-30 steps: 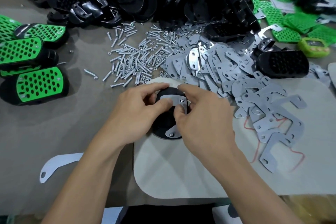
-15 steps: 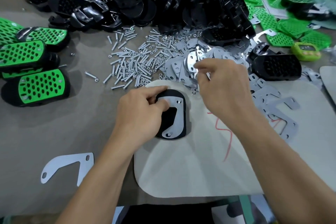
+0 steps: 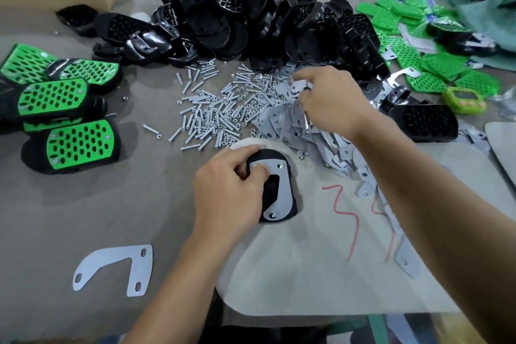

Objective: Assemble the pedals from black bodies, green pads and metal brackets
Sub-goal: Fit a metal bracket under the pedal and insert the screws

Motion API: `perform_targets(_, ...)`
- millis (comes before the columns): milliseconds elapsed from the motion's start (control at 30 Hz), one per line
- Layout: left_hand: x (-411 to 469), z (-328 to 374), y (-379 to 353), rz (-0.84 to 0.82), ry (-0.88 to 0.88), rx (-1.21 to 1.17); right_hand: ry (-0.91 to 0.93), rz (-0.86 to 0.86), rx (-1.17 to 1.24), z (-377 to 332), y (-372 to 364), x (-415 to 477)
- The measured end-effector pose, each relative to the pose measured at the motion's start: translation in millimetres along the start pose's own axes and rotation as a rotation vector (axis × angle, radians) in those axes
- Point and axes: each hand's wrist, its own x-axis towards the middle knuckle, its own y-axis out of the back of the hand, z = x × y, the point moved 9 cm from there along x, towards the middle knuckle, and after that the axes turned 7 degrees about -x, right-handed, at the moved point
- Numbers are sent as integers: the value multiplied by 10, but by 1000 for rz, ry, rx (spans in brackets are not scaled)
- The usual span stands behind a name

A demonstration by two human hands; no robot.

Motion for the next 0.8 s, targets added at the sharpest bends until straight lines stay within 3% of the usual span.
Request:
perform_targets(233, -18, 23, 20, 37, 14, -40, 31, -82, -263, -103, -76, 530)
perform_targets(600, -3, 5, -1, 36, 42, -37, 116, 6, -131, -110, 195, 641)
perform_targets(800, -11, -2, -8, 41, 37, -33, 106, -93, -244, -136, 156, 799)
